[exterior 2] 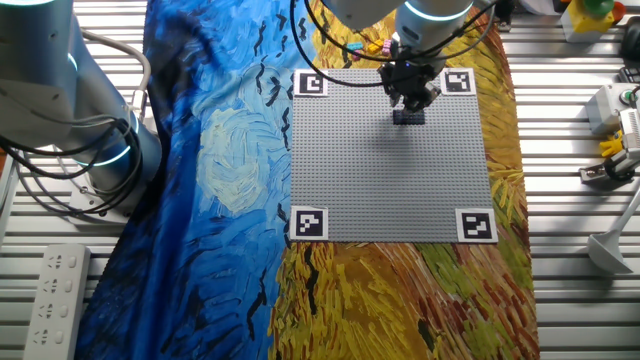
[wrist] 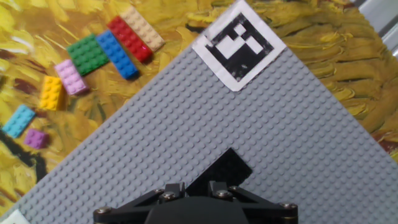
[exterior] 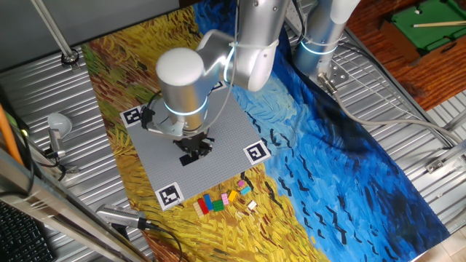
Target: Stack small Lego blocks one on top of the other
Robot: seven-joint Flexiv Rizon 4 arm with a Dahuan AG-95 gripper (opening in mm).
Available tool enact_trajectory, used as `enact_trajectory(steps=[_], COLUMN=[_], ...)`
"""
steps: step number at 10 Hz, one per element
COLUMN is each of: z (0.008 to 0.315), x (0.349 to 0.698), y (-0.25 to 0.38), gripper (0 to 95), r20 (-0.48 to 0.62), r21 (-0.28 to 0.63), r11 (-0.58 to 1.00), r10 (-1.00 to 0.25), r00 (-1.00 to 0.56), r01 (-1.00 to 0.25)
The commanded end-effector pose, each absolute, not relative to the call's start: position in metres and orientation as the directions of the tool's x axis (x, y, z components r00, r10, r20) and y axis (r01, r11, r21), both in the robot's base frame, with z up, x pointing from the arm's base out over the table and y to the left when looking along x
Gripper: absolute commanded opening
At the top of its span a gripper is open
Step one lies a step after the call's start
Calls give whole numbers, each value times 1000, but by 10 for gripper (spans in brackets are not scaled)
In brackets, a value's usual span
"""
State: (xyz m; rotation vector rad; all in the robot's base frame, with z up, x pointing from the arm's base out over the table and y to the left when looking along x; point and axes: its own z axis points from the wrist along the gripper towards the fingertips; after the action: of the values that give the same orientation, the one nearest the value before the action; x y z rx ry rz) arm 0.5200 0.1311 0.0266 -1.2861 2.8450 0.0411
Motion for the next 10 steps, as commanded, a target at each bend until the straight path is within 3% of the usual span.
enact_trajectory(steps=[1, 5, 10], z=[23, 7, 20], x=[522, 521, 518], y=[133, 137, 135], gripper=[190, 190, 190], r20=[-22, -28, -26], r21=[8, -10, -5], r11=[659, 663, 676], r10=[-752, -749, -737], r00=[-659, -662, -675], r01=[-752, -749, -737])
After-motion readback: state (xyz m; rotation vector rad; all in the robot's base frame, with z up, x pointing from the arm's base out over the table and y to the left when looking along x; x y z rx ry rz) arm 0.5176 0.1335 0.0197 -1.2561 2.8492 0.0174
